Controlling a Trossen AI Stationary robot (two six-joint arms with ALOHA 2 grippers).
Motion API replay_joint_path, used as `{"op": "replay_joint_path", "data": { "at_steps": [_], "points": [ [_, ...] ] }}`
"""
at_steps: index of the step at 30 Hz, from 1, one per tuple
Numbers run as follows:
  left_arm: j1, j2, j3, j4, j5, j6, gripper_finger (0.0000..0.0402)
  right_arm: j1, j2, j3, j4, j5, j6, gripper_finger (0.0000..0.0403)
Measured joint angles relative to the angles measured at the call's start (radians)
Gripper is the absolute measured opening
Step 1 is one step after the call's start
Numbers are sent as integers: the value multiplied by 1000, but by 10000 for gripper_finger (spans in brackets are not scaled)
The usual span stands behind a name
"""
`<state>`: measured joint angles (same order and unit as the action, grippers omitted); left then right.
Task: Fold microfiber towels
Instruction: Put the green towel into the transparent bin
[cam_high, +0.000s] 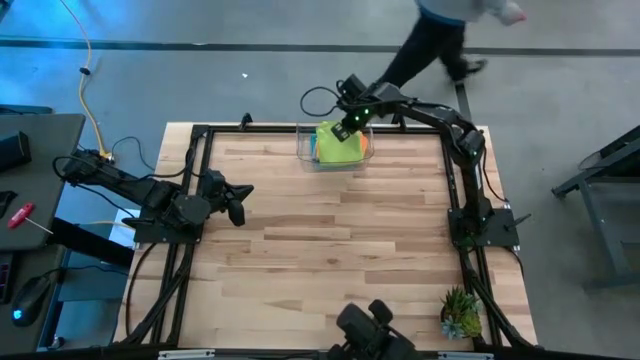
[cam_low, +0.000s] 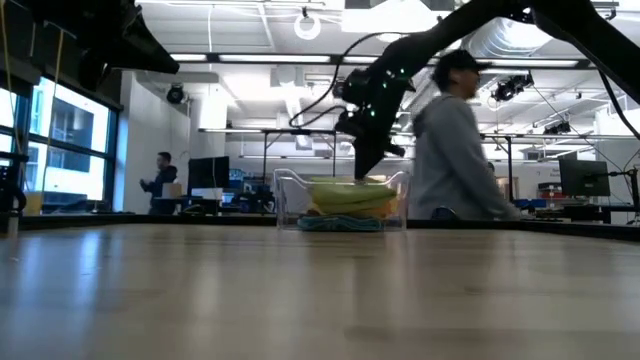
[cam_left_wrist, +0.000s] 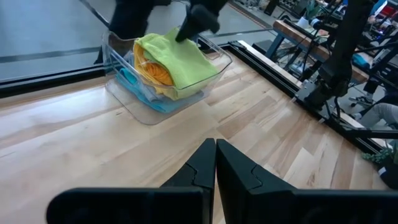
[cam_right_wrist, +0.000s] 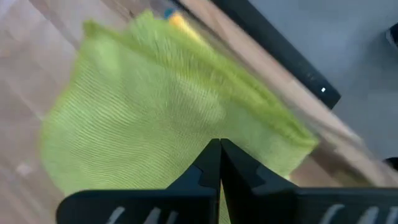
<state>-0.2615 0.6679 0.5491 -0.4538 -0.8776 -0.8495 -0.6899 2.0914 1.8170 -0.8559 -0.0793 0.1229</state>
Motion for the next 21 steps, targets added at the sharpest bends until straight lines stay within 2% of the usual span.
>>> {"op": "replay_joint_path", "data": {
  "at_steps": [4,8,16,21],
  "points": [
    [0,0,0,0,0,4,3,6,1,-101,67,0,35,0],
    [0,0,0,0,0,4,3,10,1,-132,84,2,35,0],
    [0,0,0,0,3,5,3,11,-6,18,-4,-17,30,0],
    [0,0,0,-3,0,7,3,34,-7,72,46,-61,52,0]
  ]
}}
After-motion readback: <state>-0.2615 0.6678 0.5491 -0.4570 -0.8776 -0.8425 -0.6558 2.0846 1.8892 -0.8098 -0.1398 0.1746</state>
